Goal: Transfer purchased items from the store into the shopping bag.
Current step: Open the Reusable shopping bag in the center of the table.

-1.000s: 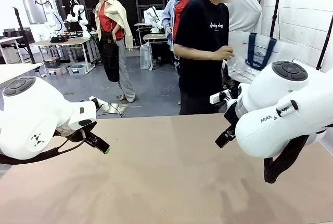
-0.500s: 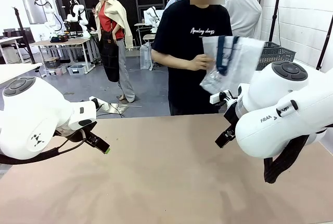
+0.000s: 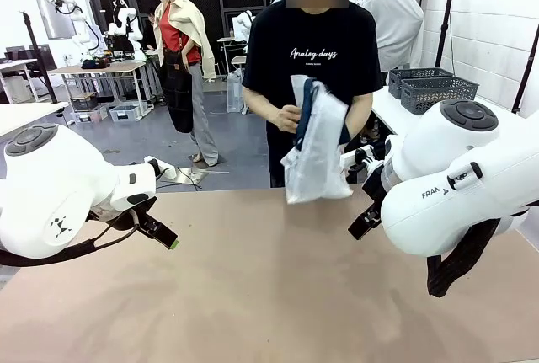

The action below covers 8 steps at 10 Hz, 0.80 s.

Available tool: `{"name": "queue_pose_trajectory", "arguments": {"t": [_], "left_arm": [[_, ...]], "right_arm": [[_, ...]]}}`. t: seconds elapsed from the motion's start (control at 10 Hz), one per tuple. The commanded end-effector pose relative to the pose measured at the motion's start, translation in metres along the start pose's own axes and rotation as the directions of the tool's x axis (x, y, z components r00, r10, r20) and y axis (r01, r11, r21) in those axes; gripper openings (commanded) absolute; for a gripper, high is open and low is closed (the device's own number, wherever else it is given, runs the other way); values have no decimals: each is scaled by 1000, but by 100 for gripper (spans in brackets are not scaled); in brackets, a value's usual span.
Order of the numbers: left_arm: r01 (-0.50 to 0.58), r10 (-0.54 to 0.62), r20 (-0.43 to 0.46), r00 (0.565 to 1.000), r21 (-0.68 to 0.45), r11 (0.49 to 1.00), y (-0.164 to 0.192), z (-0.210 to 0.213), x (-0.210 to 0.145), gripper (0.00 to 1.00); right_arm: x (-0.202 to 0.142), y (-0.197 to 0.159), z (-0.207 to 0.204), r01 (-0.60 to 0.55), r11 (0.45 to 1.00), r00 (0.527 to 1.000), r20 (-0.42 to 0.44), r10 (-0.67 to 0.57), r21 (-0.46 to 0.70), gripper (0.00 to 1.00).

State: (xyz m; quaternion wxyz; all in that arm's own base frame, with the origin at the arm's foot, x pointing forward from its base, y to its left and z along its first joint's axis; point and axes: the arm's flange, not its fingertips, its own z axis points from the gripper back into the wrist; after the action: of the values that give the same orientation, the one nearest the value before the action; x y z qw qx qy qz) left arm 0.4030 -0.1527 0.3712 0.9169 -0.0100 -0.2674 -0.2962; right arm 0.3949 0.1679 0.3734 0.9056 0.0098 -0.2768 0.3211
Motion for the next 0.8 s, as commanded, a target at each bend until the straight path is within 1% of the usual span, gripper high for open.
{"name": "queue_pose_trajectory", "arguments": {"t": [0.0,0.7], "left_arm": [[-3,3,0,1000,0,1000,1,0,0,100],[-3,3,0,1000,0,1000,1,0,0,100]], "right_arm": [[0,0,0,0,1000,1000,0,0,0,100],[0,0,0,0,1000,1000,0,0,0,100]]}}
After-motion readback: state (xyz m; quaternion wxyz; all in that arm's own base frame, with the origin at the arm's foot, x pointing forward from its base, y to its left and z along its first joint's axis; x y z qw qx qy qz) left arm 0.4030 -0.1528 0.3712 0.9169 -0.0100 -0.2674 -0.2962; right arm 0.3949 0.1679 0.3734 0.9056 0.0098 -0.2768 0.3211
